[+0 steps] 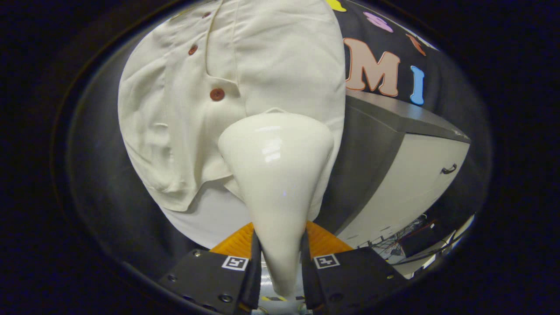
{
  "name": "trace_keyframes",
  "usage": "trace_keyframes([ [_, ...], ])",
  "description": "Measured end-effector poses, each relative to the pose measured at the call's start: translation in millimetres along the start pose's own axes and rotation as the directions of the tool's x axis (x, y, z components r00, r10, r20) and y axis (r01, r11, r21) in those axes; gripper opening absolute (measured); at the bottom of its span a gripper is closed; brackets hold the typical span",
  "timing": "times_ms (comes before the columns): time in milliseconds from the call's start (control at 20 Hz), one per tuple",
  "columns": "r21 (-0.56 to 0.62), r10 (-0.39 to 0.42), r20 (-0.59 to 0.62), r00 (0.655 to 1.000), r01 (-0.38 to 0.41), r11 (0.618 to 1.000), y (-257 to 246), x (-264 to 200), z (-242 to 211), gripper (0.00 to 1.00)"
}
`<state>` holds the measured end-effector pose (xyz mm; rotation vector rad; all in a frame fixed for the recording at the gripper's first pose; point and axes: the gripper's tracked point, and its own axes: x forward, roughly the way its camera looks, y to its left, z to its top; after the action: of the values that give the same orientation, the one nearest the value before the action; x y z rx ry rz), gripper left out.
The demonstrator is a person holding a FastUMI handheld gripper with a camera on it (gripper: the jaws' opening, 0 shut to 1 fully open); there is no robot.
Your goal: Iron the clothes twice with a garment steamer, once on the left side and once on the right side.
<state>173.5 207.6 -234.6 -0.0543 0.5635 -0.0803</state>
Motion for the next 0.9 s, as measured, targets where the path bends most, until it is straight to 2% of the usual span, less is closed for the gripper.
trace_keyframes([
  [400,0.019,-0.021,0.073,0.997,0.019,1.000,-12,-70,-4,0.40],
  [600,0.000,-0.001,0.133,0.991,0.001,1.000,-10,-108,9,0.40],
  [900,0.069,-0.034,0.229,0.973,0.019,0.997,-17,-164,31,0.39],
])
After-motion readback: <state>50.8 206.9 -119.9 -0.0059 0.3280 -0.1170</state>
